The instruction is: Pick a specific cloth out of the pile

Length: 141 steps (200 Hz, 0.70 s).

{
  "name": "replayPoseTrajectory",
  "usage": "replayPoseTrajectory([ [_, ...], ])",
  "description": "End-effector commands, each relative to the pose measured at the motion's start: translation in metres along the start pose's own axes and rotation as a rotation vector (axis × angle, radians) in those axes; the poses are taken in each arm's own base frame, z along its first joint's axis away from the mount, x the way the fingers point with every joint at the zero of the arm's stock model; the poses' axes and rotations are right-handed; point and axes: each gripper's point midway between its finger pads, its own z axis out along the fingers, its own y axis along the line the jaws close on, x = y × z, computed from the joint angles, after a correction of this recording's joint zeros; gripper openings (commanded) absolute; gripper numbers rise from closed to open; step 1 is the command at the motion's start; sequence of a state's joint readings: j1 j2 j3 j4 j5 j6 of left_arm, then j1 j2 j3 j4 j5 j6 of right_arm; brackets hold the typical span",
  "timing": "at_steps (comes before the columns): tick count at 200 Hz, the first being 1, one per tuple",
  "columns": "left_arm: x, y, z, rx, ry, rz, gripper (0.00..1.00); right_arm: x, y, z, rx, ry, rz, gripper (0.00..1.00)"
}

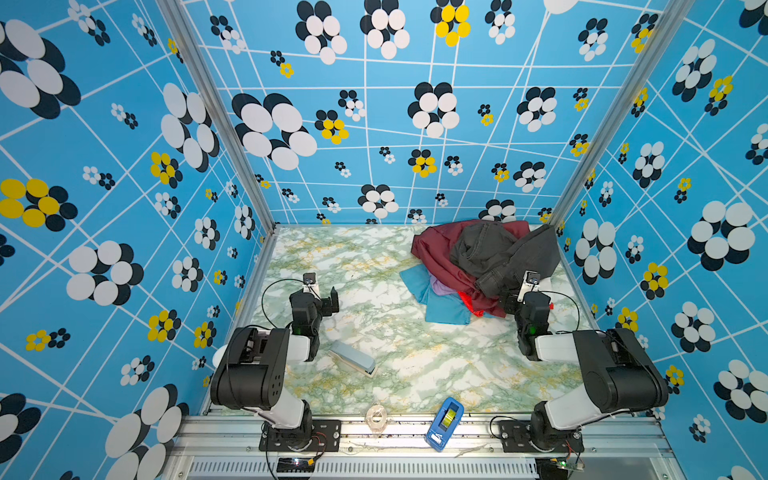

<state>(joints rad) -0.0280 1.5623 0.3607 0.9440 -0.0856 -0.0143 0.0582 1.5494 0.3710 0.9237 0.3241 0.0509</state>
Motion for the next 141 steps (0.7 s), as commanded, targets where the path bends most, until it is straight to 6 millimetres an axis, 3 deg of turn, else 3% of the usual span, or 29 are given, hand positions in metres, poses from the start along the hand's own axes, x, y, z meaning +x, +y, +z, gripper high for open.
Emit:
replayPoseTrajectory([
  [1, -0.009, -0.001, 0.0, 0.004, -0.02, -0.006, 0.99, -0.003, -0.001, 0.001, 0.001, -0.009, 0.001, 0.99],
  [21, -0.01, 0.0, 0.0, 0.002, -0.024, -0.005, 0.99, -0.002, 0.0, 0.001, 0.0, -0.009, 0.0, 0.99],
  [43, -0.015, 0.015, -0.004, -0.087, -0.02, -0.042, 0.99, -0.002, -0.001, 0.0, 0.001, -0.009, -0.001, 0.99],
  [76, -0.027, 0.013, -0.007, -0.079, -0.006, -0.024, 0.99, -0.004, -0.001, 0.0, 0.001, -0.015, -0.006, 0.99],
  [112, -0.047, 0.011, -0.024, -0.107, 0.005, -0.027, 0.99, -0.023, -0.001, -0.006, 0.017, 0.061, -0.033, 0.99],
  [141, -0.069, -0.002, -0.04, -0.083, 0.022, -0.043, 0.99, -0.052, 0.002, -0.028, 0.026, 0.106, -0.056, 0.97],
])
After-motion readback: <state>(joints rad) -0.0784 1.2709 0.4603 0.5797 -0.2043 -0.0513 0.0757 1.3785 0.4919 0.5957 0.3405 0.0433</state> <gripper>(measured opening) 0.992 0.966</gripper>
